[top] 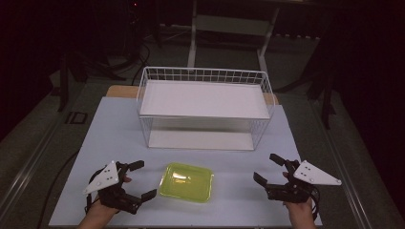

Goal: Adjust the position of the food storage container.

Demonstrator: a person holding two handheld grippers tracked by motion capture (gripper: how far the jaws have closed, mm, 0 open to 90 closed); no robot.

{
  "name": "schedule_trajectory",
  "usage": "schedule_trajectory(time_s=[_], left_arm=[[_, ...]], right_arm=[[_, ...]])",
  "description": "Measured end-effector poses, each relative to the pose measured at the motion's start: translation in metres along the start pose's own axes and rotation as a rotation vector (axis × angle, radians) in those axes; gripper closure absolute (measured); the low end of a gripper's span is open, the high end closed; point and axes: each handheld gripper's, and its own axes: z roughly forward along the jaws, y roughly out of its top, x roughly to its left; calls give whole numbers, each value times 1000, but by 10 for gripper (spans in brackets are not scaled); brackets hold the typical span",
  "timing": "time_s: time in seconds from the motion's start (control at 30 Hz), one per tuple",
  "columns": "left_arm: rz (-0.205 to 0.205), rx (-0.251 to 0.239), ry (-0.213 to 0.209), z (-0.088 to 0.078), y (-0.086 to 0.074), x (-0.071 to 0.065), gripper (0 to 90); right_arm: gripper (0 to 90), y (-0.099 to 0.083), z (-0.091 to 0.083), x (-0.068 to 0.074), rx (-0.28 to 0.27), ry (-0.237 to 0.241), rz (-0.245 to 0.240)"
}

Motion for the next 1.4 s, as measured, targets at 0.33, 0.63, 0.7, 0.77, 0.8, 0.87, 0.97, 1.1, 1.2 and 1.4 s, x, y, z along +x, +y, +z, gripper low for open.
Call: schedule_trajectory(time_s=[0.33,0.63,0.7,0.77,0.8,0.87,0.97,1.1,1.2,1.4], left_arm=[[-16,48,-39,7,10,-14,0],[47,121,-43,18,8,-29,72],[44,123,-49,22,8,-30,151],[29,134,-56,25,8,-31,204],[33,143,-67,28,8,-32,227],[36,160,-78,31,8,-34,304],[42,197,-97,38,7,-37,425],[67,261,-137,50,4,-45,571],[80,310,-168,60,-1,-51,694],[94,387,-195,75,-12,-58,865]], right_arm=[[128,2,1,2,-2,5,-6],[128,1,2,-1,-9,8,21],[128,1,3,-1,0,10,19],[129,1,3,-1,-1,13,14],[129,2,3,-1,-3,13,13],[130,2,3,-1,-6,15,17],[130,1,4,-1,-1,19,21],[131,1,5,-2,5,27,15],[131,1,6,-3,4,30,21],[131,0,6,-3,9,35,22]])
